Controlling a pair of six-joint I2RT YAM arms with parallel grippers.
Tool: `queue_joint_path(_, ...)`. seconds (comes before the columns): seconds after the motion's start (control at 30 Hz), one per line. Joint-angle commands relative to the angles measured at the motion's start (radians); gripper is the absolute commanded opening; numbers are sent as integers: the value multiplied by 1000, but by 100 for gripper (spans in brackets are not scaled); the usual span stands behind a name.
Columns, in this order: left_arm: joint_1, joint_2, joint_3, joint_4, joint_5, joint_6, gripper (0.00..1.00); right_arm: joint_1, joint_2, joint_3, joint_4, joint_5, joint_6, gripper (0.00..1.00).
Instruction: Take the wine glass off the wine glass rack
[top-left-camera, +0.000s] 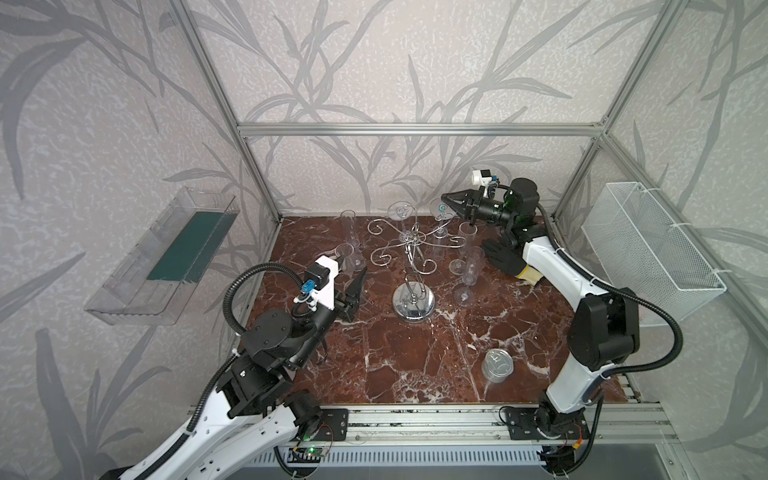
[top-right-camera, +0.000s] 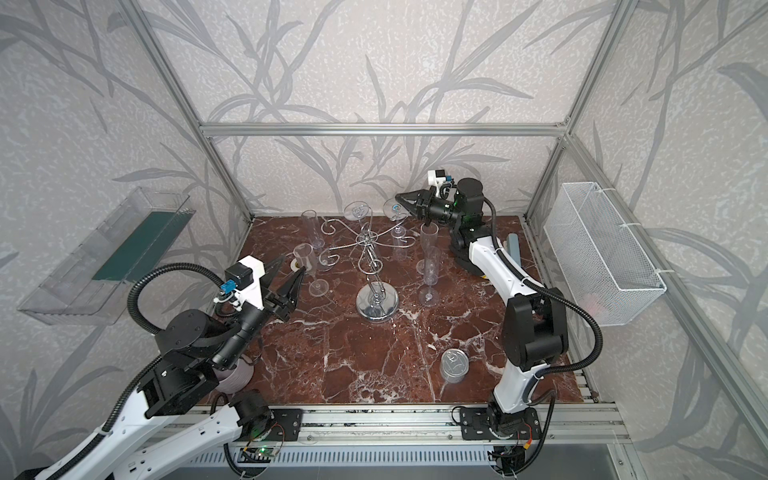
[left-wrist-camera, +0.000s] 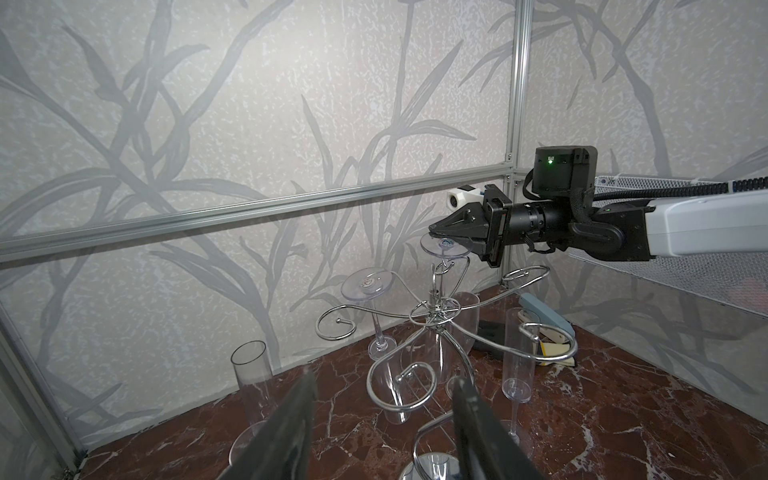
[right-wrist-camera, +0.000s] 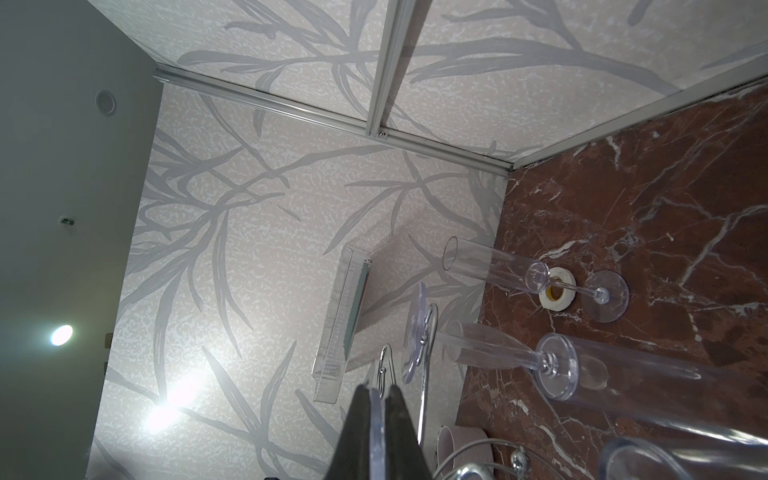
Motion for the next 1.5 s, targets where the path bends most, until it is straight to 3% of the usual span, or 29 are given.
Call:
queue_joint_path(0.0, 1, -9, -11, -4, -17, -3, 55, -7, -48, 1, 50, 8, 8, 0)
queue_joint_path(0.77, 1, -1, -15, 5, -10, -6, 55, -22, -152, -81, 43, 27, 26, 0)
queue_joint_path(1.03, 1, 1, -23, 14, -4, -12, 55, 17, -182, -105, 28, 35, 17, 0)
queue_joint_path(1.47, 1, -41, -34, -9, -19, -13, 55, 88, -97, 4, 0, 53, -3, 0)
